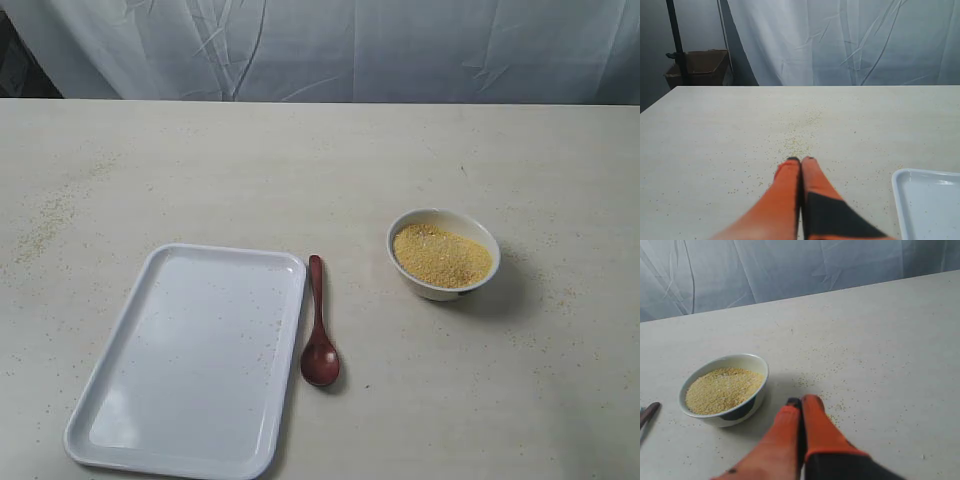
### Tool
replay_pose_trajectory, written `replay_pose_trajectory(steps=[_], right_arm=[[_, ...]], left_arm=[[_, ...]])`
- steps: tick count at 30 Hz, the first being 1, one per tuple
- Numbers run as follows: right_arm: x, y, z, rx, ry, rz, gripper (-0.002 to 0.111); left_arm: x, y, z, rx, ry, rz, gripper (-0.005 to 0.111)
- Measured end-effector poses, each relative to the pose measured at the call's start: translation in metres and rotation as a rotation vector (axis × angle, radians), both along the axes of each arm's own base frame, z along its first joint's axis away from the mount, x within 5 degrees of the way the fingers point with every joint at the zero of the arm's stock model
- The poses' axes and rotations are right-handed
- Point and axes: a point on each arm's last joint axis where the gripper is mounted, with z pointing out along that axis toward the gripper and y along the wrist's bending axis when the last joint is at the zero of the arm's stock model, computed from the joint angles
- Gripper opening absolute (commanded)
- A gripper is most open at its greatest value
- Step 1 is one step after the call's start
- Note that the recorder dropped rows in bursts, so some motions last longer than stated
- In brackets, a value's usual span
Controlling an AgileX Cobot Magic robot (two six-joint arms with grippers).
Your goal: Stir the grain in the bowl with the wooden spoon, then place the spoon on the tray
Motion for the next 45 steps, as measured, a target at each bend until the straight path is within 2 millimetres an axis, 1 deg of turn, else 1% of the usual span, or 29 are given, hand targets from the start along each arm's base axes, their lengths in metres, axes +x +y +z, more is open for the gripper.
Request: replay_pose_trajectory(steps=[6, 9, 11, 15, 21, 25, 27, 29, 31, 33, 35, 36, 38, 41, 45], right_arm=[[0.000, 0.000, 0.000, 0.000, 0.000, 0.000, 0.000], [0.001, 0.000, 0.003, -0.009, -0.039, -0.002, 0.000], [0.003, 0.000, 0.010, -0.007, -0.120, -0.004, 0.000], [0.003, -0.001, 0.032, 0.011, -0.370, -0.009, 0.000], [-0.004, -0.002, 0.060, 0.039, -0.683, -0.016, 0.000], [-0.008, -0.003, 0.069, 0.039, -0.795, -0.033, 0.000], [-0.008, -0.005, 0.070, 0.059, -0.801, -0.053, -0.001], [-0.006, -0.007, 0.072, 0.110, -0.729, -0.068, -0.001], [-0.002, -0.004, 0.079, 0.100, -0.582, -0.047, -0.001], [0.002, 0.000, 0.092, 0.080, -0.404, -0.001, -0.001], [0.010, 0.006, 0.106, 0.056, -0.177, 0.054, -0.001], [0.015, 0.009, 0.114, 0.043, -0.088, 0.074, -0.001], [0.028, 0.011, 0.121, -0.006, 0.088, 0.103, -0.001], [0.051, 0.011, 0.121, -0.062, 0.210, 0.095, -0.001], [0.082, 0.015, 0.107, 0.019, 0.378, 0.073, -0.001]], left_arm=[[0.000, 0.000, 0.000, 0.000, 0.000, 0.000, 0.000], [0.000, 0.000, 0.000, 0.000, 0.000, 0.000, 0.000], [0.000, 0.000, 0.000, 0.000, 0.000, 0.000, 0.000], [0.000, 0.000, 0.000, 0.000, 0.000, 0.000, 0.000], [0.000, 0.000, 0.000, 0.000, 0.000, 0.000, 0.000], [0.000, 0.000, 0.000, 0.000, 0.000, 0.000, 0.000], [0.000, 0.000, 0.000, 0.000, 0.000, 0.000, 0.000], [0.000, 0.000, 0.000, 0.000, 0.000, 0.000, 0.000], [0.000, 0.000, 0.000, 0.000, 0.000, 0.000, 0.000], [0.000, 0.000, 0.000, 0.000, 0.000, 0.000, 0.000], [0.000, 0.000, 0.000, 0.000, 0.000, 0.000, 0.000], [0.000, 0.000, 0.000, 0.000, 0.000, 0.000, 0.000], [0.000, 0.000, 0.000, 0.000, 0.000, 0.000, 0.000], [0.000, 0.000, 0.000, 0.000, 0.000, 0.000, 0.000], [0.000, 0.000, 0.000, 0.000, 0.000, 0.000, 0.000]])
